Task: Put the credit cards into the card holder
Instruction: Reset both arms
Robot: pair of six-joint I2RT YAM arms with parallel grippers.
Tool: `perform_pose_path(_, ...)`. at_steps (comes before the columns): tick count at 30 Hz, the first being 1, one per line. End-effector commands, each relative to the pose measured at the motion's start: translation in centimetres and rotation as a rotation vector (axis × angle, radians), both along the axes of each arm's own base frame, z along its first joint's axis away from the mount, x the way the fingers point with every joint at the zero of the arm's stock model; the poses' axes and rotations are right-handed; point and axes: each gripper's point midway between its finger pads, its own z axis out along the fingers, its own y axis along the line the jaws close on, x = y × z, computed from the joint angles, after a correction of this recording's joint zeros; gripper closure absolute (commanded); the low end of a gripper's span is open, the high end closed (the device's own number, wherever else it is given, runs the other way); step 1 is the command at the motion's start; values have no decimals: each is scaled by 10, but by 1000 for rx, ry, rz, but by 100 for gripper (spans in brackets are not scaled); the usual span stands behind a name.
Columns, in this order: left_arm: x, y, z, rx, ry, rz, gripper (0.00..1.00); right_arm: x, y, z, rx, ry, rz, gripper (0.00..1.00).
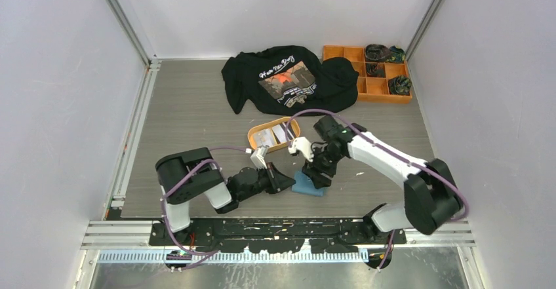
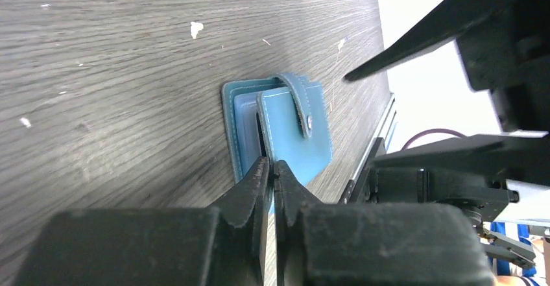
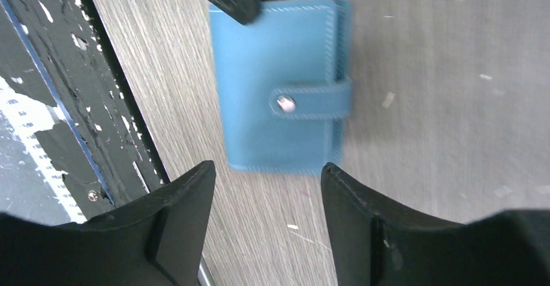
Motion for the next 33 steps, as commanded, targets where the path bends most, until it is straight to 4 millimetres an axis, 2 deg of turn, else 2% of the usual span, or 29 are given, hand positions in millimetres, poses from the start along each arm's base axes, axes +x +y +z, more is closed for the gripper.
perform_pose_path(1,5,11,28,-8,-107,29,90,18,4,63,185,-137,-25,30)
perform_pose_path(3,3,18,31,27,-130,32,84,26,-4,86,230,-221,-64,23)
perform_pose_path(5,3,26,38,66,-157,35,69,37,-12,106,272,-297,-140,16)
perform_pose_path(7,2,36,46,134,-201,40,62,48,-22,125,307,-373,-227,4)
perform_pose_path(8,2,41,53,176,-228,43,59,54,-27,134,320,-416,-277,1)
perform_pose_path(11,1,69,80,356,-315,60,52,68,-40,160,366,-488,-442,1)
perform_pose_path(13,-2,90,106,409,-381,67,47,80,-47,181,408,-522,-612,0)
perform_pose_path(14,-4,100,118,414,-411,69,40,85,-51,194,434,-546,-687,1)
perform_pose_path(15,-7,104,137,368,-449,74,27,87,-53,206,472,-564,-735,0)
perform_pose_path(16,-13,104,158,297,-494,60,19,88,-54,220,522,-581,-784,0)
perform_pose_path(17,-21,105,186,197,-554,45,12,89,-52,236,580,-598,-815,0)
perform_pose_path(19,-28,110,227,120,-611,39,3,83,-47,266,635,-592,-810,1)
perform_pose_path(21,-26,121,246,187,-611,54,2,69,-41,288,659,-569,-751,0)
perform_pose_path(24,-22,124,251,308,-581,37,2,50,-32,315,739,-547,-700,1)
perform_pose_path(26,-22,119,252,341,-562,10,3,43,-31,329,785,-523,-736,1)
perform_pose_path(30,-27,114,268,280,-585,-7,2,40,-48,349,820,-545,-902,0)
perform_pose_path(33,-35,124,290,183,-637,13,0,40,-53,355,847,-546,-966,0)
